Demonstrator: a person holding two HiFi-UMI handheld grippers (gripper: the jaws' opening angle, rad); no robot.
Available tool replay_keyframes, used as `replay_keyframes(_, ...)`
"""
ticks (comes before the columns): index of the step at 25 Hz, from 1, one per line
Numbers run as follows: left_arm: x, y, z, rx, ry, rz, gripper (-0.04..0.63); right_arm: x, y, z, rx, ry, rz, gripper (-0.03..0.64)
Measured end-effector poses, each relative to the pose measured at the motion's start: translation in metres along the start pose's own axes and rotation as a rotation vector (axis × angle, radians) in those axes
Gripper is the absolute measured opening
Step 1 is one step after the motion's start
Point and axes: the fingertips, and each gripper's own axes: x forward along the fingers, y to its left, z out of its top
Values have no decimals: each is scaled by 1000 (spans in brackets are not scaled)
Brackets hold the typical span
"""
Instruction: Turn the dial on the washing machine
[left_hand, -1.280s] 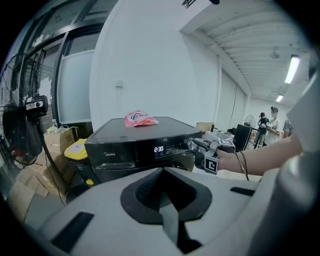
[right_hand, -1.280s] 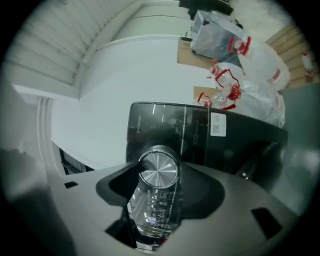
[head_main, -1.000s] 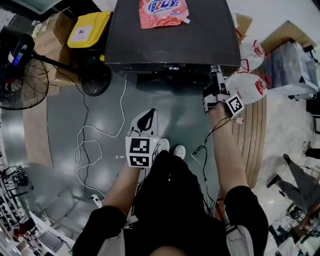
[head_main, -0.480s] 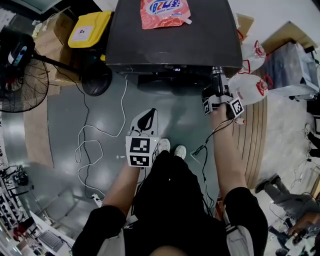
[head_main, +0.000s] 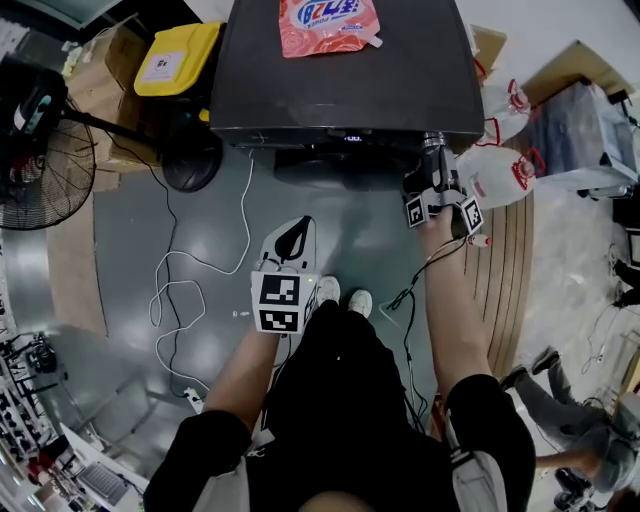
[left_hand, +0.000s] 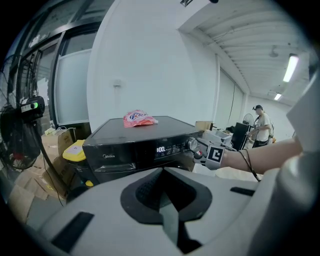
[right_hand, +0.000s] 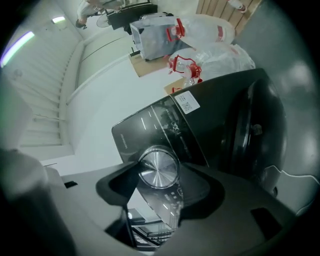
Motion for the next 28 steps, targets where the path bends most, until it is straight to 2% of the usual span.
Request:
replay_keyframes(7,4,-2,2,12,8,-2,9,1,-5,0,106,-11,21,259)
replay_keyframes(14,11,-16,12,30,11,-2,9,5,0,-6,384,12,71,259)
replay_keyframes(17,14,-22,15,47,15,-1,9,6,2,-7,452,24,74,262)
replay_keyframes(21,13,-25,18,57,16,1,9,4,1,-8,449,21,89,261)
replay_keyframes(24,11,-26,19,60,13,5,9,0,0,-10,369,44,60,252)
replay_keyframes(25,11,-27,21,60,9,6,9,-2,0,-13,339,65,43,219)
replay_keyframes(28,9,-30,27,60,-5,0,9,-13,4,-27,250,137,11,216)
